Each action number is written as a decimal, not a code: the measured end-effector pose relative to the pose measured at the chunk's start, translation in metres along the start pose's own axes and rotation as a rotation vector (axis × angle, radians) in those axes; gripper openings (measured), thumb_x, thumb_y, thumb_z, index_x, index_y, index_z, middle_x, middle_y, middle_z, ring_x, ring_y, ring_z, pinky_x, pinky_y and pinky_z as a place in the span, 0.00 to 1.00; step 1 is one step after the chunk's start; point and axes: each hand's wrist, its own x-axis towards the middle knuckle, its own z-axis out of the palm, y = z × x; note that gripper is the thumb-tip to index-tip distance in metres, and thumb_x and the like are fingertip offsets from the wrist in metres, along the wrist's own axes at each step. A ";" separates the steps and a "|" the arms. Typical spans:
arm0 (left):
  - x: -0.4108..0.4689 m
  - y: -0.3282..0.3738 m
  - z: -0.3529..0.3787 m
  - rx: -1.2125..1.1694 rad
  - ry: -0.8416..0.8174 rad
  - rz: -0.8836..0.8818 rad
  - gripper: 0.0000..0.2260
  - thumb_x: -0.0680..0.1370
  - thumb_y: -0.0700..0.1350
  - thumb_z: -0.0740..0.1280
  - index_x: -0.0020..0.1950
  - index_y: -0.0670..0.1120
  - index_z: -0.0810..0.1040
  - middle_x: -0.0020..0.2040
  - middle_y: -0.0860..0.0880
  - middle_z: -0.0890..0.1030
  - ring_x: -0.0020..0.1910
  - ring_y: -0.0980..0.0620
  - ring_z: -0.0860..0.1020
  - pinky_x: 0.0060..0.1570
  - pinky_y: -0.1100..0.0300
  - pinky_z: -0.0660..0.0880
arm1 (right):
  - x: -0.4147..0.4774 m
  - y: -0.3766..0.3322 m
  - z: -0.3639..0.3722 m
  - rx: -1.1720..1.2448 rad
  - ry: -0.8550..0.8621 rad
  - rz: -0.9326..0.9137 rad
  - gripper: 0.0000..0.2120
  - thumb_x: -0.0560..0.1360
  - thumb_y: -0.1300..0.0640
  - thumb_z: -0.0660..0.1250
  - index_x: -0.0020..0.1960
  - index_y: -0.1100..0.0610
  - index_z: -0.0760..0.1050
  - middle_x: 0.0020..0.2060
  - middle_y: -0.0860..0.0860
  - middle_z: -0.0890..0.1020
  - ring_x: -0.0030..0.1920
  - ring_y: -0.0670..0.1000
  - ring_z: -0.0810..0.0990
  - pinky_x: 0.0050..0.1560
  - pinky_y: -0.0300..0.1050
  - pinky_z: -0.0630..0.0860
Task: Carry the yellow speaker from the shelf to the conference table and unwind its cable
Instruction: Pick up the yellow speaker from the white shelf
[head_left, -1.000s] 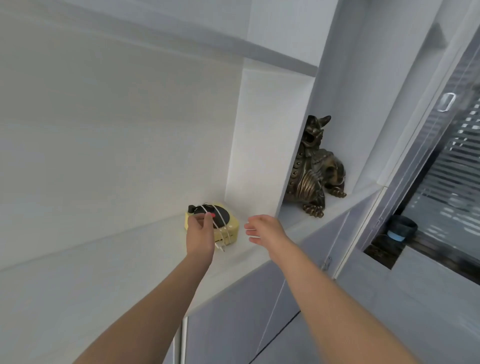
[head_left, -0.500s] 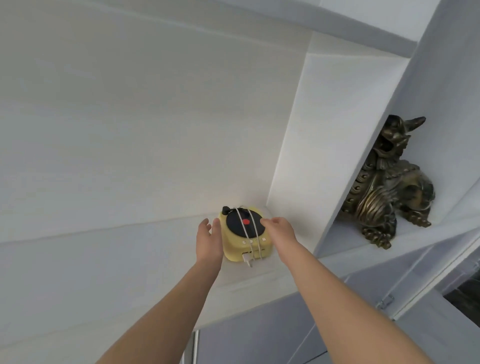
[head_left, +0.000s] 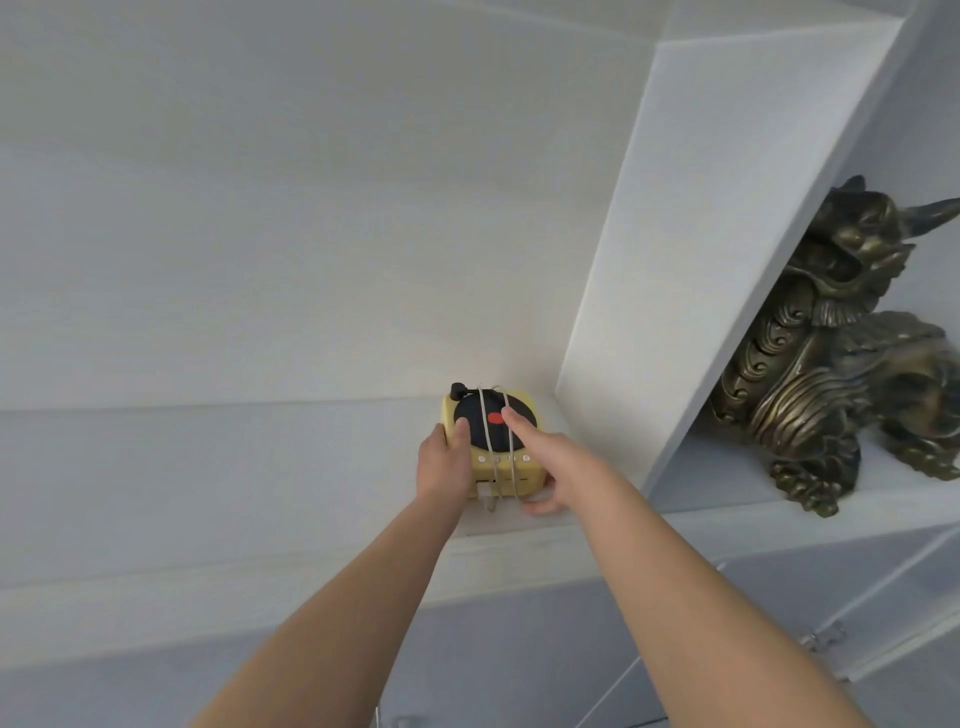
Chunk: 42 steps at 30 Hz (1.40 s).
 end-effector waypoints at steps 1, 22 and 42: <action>-0.001 0.001 0.000 0.000 0.001 0.002 0.17 0.81 0.52 0.53 0.53 0.42 0.74 0.51 0.44 0.77 0.45 0.48 0.72 0.45 0.56 0.68 | 0.004 0.001 -0.001 0.036 -0.015 0.000 0.37 0.65 0.32 0.69 0.63 0.55 0.69 0.61 0.51 0.72 0.60 0.57 0.72 0.49 0.56 0.80; -0.002 -0.003 -0.018 -0.434 -0.235 -0.149 0.22 0.80 0.52 0.60 0.74 0.58 0.60 0.64 0.45 0.78 0.56 0.39 0.80 0.47 0.45 0.80 | 0.015 0.003 0.011 0.350 -0.030 -0.196 0.46 0.45 0.43 0.80 0.59 0.60 0.75 0.52 0.59 0.83 0.49 0.60 0.83 0.49 0.57 0.81; 0.001 0.029 -0.031 -0.365 -0.306 -0.096 0.25 0.74 0.54 0.69 0.67 0.55 0.62 0.54 0.47 0.79 0.52 0.44 0.81 0.49 0.46 0.80 | -0.012 -0.002 -0.008 0.369 -0.071 -0.324 0.18 0.68 0.43 0.73 0.47 0.57 0.78 0.46 0.56 0.85 0.48 0.57 0.83 0.50 0.51 0.80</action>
